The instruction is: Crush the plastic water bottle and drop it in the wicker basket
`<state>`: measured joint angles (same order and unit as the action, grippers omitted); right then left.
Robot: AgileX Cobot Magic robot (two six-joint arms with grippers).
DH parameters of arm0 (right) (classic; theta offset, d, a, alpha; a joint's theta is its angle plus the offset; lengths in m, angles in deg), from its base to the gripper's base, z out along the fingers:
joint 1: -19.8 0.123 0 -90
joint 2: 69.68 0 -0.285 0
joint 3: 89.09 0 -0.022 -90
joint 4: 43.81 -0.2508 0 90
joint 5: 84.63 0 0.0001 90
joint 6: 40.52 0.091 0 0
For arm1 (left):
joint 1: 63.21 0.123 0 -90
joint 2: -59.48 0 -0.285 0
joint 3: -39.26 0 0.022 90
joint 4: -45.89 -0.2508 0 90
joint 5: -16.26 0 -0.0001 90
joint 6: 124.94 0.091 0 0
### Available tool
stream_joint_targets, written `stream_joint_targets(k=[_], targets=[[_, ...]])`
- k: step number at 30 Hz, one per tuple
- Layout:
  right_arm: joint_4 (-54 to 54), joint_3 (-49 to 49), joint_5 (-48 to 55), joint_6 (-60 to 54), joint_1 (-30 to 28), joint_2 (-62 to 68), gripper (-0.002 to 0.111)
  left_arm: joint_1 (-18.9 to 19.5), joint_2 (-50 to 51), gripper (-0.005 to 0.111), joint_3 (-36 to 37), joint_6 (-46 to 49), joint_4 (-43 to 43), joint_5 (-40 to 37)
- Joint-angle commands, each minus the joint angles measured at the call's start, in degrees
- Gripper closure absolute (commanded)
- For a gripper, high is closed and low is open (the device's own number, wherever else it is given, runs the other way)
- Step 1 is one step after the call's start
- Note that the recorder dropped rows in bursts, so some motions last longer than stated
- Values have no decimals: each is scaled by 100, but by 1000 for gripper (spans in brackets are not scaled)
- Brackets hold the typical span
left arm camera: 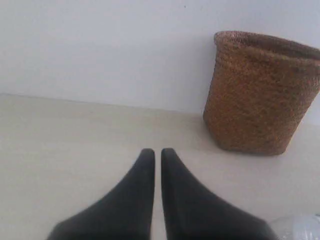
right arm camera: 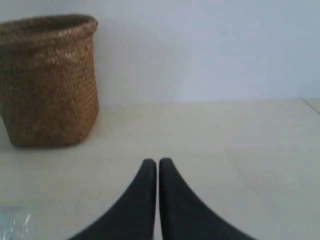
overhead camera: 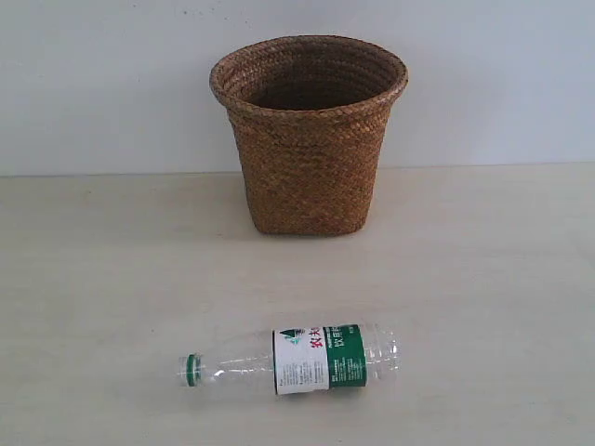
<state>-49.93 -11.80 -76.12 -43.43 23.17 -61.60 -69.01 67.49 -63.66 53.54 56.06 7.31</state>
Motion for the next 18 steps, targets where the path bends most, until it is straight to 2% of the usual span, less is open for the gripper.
stream_joint_targets(k=[1,4,6,9,13,18], targets=[[47,-7,-1107,194,-2,-29,108,18,-22,103,14,-356,259,559],[-75,-7,-1792,1286,-2,-29,108,18,-22,103,14,-928,607,1084],[-75,-7,-2141,1443,-2,-29,108,18,-22,103,14,-937,607,1529],[-75,-173,-2103,1494,-2,-29,108,18,-22,103,14,-1358,486,1964],[-75,-795,-2243,1426,-2,346,108,18,-11,103,-283,-1428,377,2117],[-75,-1803,-1906,1184,-2,1360,108,18,819,103,-1018,-1383,349,2117]])
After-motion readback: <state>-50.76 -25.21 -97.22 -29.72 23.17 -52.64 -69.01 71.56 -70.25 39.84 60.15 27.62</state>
